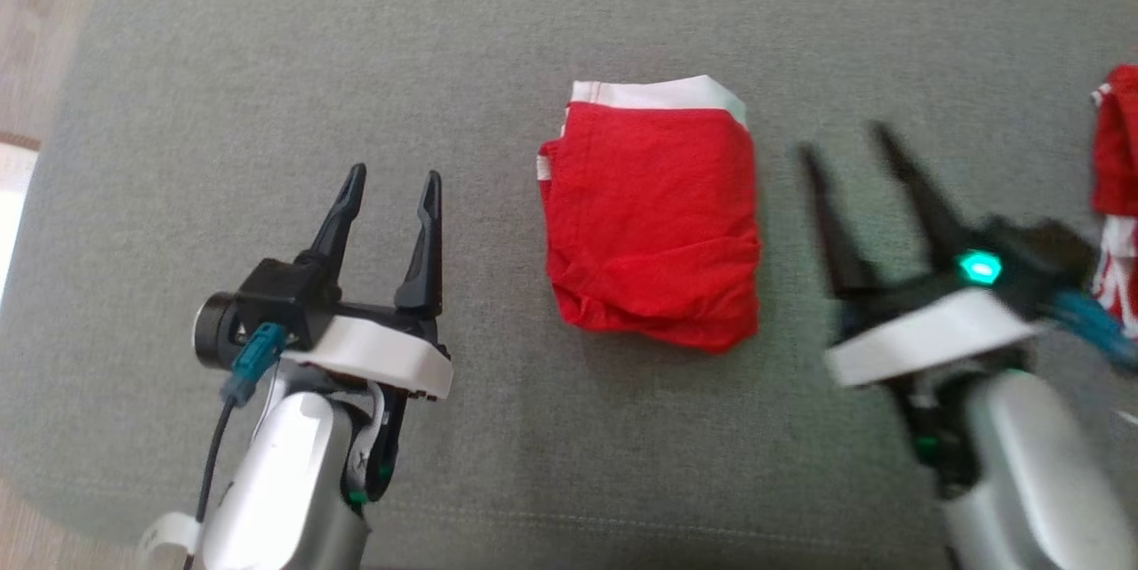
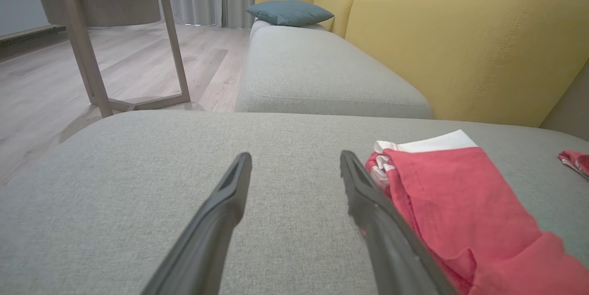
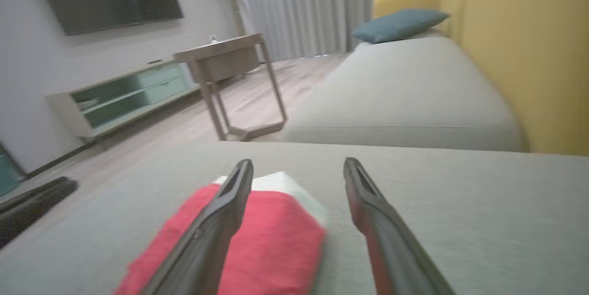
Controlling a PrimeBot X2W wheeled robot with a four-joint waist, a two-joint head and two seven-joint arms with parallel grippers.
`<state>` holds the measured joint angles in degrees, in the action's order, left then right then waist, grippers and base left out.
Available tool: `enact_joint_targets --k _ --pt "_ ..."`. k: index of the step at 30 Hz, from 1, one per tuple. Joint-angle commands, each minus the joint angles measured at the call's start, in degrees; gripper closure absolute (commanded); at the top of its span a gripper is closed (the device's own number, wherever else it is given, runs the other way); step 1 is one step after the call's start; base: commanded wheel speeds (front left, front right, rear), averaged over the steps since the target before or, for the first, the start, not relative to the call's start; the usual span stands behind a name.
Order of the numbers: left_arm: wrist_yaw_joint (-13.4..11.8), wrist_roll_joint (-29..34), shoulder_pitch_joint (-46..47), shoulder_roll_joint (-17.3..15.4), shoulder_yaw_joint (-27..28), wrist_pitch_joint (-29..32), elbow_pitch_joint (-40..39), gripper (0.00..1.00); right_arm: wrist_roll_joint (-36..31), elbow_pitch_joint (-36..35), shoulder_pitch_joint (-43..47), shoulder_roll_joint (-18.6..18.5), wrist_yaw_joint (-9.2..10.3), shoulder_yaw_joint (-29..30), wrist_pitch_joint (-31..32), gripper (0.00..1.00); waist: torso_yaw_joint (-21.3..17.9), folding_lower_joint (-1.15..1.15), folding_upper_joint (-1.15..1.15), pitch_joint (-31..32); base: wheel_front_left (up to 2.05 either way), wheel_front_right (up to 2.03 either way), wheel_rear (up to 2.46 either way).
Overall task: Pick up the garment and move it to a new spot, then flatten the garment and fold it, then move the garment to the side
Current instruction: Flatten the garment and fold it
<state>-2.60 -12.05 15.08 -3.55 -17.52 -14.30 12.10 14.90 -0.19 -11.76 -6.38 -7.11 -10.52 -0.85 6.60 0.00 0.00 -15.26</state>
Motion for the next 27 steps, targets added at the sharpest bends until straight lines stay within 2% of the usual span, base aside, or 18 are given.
enact_joint_targets --k 1,5,8,27 --pt "-0.6 0.6 0.4 -1.2 2.4 -0.7 -2.3 0.00 -0.8 -2.6 1.2 0.3 -0.37 1.5 -0.5 0.00 -0.5 0.00 0.00 0.3 0.00 0.00 0.00" --pt "-1.2 1.5 -0.1 -2.1 3.0 -0.7 -3.3 0.00 -2.1 -4.1 5.0 0.8 -0.37 9.6 -0.3 0.00 -1.5 0.00 0.00 1.1 0.00 0.00 0.00" --pt "-1.7 1.8 -1.0 -2.9 3.6 -0.7 -3.9 0.00 -2.7 -5.1 7.3 1.3 -0.37 12.5 0.0 0.00 -2.3 0.00 0.00 2.2 0.00 0.00 0.00" --pt "-2.8 0.4 -11.1 -6.2 4.7 1.6 -5.6 0.00 -4.5 -8.2 17.3 3.2 -0.37 13.3 3.7 0.00 -4.0 0.00 0.00 12.1 0.00 0.00 0.00"
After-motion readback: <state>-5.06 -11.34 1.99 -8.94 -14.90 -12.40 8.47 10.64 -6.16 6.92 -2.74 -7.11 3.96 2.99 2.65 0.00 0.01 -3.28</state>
